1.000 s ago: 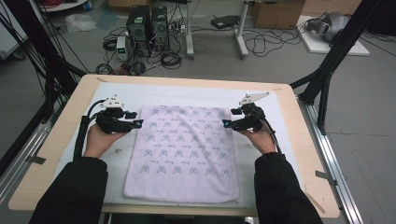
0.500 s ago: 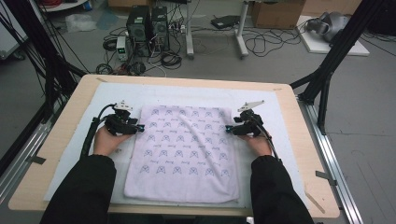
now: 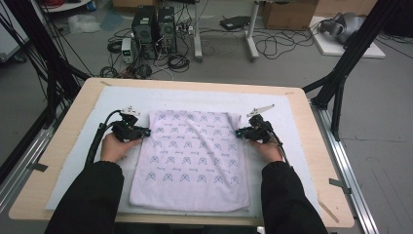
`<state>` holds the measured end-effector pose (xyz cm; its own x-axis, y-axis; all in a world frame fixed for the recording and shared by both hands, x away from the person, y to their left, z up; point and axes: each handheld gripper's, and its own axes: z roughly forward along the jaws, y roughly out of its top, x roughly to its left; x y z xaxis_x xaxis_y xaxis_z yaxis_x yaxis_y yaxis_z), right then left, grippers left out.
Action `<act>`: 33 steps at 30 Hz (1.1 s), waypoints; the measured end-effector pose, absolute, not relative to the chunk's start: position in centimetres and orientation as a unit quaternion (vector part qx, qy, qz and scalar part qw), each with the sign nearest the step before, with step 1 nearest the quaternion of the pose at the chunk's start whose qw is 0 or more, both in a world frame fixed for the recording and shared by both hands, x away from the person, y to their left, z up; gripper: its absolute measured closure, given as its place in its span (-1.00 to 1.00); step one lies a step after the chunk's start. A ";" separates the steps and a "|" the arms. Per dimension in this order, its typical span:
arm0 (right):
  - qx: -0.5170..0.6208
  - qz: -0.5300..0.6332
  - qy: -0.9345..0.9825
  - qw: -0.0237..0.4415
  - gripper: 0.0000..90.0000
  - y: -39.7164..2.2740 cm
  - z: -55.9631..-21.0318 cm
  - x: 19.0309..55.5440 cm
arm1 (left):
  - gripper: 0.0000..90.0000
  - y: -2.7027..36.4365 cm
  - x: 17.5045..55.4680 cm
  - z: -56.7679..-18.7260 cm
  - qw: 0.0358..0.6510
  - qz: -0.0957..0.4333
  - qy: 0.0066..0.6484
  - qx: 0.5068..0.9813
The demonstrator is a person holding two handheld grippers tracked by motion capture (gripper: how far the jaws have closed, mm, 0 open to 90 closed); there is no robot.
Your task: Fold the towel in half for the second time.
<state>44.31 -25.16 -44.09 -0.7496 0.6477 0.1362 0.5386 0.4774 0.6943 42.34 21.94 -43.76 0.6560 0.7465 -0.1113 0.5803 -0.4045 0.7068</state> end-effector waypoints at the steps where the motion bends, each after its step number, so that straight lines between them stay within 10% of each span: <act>1: 0.346 0.377 0.856 0.072 0.89 -25.1 -44.0 44.3 | 0.90 22.0 42.3 -43.6 0.375 0.111 0.398 0.830; 13: 0.301 0.445 0.842 0.042 0.90 -26.3 -37.7 39.1 | 0.90 23.4 36.4 -39.3 0.442 0.124 0.332 0.824; 19: 0.308 0.413 0.857 0.001 0.88 -26.9 -40.7 35.1 | 0.89 24.4 31.9 -42.3 0.439 0.091 0.325 0.833; 28: 0.335 0.415 0.845 0.032 -0.14 -28.0 -40.1 36.2 | -0.03 24.9 33.3 -40.5 0.423 0.097 0.337 0.835; 33: 0.346 0.416 0.839 0.053 -0.23 -26.8 -39.7 39.2 | -0.13 23.6 36.2 -39.8 0.420 0.108 0.353 0.829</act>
